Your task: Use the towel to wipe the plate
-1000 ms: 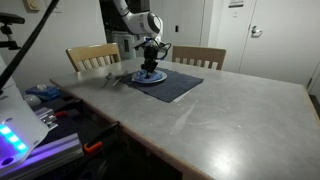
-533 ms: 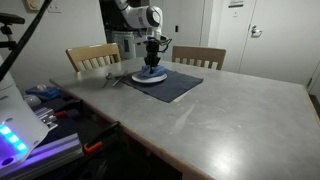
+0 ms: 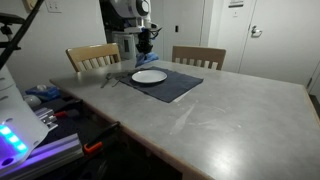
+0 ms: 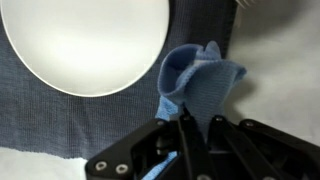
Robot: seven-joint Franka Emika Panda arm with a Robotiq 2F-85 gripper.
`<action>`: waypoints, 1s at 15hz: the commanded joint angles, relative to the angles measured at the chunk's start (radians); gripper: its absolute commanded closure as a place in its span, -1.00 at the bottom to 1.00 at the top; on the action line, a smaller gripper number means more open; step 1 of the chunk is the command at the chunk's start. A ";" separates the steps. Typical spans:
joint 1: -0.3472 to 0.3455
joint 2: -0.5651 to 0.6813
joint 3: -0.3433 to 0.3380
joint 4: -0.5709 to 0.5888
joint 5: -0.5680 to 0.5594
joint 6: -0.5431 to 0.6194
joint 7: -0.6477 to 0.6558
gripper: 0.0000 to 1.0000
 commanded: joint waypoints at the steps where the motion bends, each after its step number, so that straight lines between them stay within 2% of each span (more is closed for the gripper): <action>1: 0.039 0.044 0.012 0.072 0.011 -0.005 0.012 0.95; 5: 0.091 0.104 -0.036 0.113 0.009 0.017 0.204 0.95; 7: 0.094 0.140 -0.047 0.135 0.015 0.035 0.244 0.95; 15: 0.074 0.254 -0.039 0.232 0.024 0.055 0.166 0.95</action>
